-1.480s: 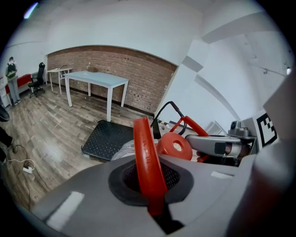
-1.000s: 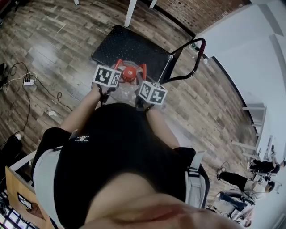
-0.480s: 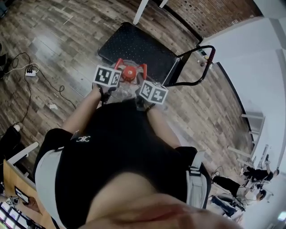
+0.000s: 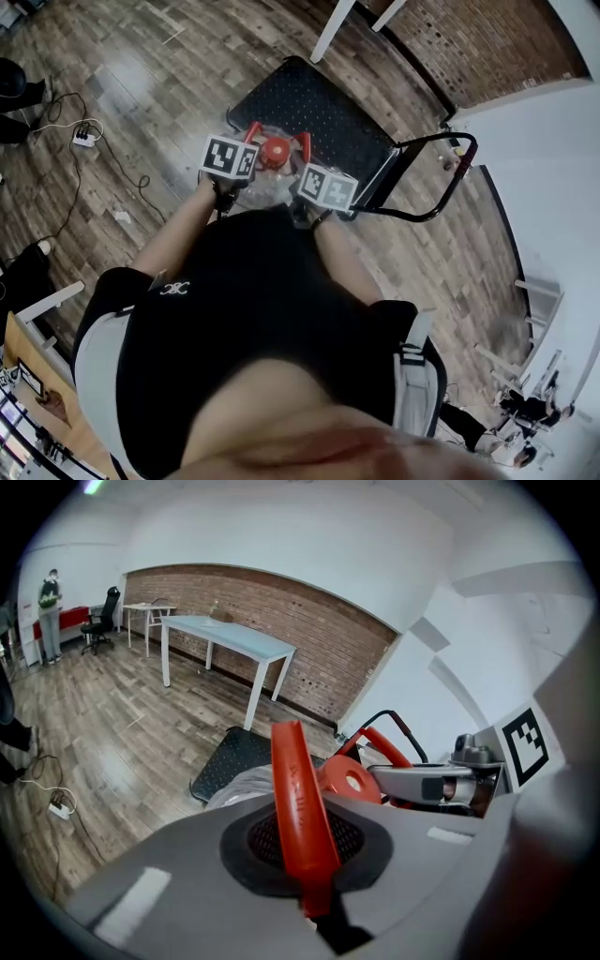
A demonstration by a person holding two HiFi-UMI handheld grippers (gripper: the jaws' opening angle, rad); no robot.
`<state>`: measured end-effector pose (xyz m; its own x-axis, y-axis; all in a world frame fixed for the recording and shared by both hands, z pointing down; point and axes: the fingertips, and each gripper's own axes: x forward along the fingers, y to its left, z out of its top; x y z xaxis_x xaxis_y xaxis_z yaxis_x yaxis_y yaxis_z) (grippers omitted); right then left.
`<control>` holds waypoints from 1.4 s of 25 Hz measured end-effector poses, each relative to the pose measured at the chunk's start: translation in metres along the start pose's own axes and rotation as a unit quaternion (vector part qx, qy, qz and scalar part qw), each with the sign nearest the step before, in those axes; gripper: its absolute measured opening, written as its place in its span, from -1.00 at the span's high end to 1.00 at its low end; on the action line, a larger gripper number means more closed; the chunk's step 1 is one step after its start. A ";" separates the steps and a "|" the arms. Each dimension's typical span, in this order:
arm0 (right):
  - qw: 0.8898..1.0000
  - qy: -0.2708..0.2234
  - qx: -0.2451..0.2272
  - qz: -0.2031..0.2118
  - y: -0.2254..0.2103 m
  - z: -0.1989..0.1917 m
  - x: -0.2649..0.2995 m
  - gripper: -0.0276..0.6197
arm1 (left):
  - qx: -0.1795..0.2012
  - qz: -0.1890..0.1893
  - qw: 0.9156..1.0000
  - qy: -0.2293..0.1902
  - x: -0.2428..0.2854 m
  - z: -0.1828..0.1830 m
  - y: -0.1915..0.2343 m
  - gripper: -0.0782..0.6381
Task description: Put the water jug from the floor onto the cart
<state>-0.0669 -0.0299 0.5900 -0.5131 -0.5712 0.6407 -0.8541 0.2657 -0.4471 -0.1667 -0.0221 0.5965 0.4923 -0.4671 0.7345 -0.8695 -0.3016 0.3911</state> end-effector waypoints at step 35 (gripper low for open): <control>0.989 0.028 0.130 -0.059 -0.216 0.079 0.053 0.77 | 0.104 -0.007 0.979 0.175 0.209 0.112 -0.048 0.76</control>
<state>0.0970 -0.1795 0.6713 -0.4215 -0.5409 0.7279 -0.8612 -0.0126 -0.5080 -0.0176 -0.1981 0.6695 0.4284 -0.1594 0.8894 -0.8184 -0.4857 0.3072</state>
